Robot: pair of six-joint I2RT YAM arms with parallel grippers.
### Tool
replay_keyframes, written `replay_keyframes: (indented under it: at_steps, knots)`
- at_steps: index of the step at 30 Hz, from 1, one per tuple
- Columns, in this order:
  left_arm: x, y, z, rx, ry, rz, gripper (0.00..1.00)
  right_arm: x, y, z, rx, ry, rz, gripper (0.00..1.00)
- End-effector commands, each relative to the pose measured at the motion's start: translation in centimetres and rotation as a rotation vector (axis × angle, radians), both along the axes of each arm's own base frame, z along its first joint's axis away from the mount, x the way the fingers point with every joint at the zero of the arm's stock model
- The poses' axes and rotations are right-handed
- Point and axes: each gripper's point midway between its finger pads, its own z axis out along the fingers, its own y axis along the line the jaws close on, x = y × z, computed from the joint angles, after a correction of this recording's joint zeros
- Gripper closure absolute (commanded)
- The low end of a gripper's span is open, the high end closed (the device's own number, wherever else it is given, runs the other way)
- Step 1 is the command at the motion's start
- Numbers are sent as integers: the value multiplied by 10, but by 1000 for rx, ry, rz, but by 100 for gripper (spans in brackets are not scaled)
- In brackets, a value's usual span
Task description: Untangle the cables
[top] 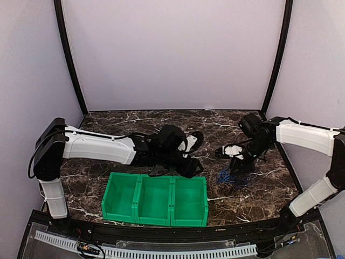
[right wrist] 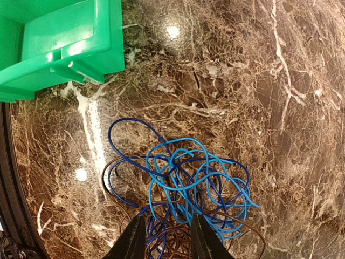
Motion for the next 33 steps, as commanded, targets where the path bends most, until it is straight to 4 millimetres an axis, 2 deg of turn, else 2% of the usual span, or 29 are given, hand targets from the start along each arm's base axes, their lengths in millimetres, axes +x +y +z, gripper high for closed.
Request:
replay_keyframes:
  at_steps: [1,4,12,16,21,26,33]
  knots:
    - [12,27,26,-39,-31,87,39,-4,-4,-11,-65,-14,49,65]
    - [18,40,29,-42,-39,121,39,-1,-2,-13,-69,-44,56,59]
    - [30,65,40,-61,-42,183,39,10,-2,-25,-137,-141,113,59]
    - [35,72,53,-106,-61,216,38,15,1,-34,-162,-165,145,58]
    - [39,79,63,-129,-76,240,38,12,11,-41,-159,-160,177,57]
    - [39,83,63,-125,-79,248,38,5,21,-41,-161,-154,207,56]
    - [38,84,61,-131,-79,247,38,5,19,-43,-210,-168,202,67]
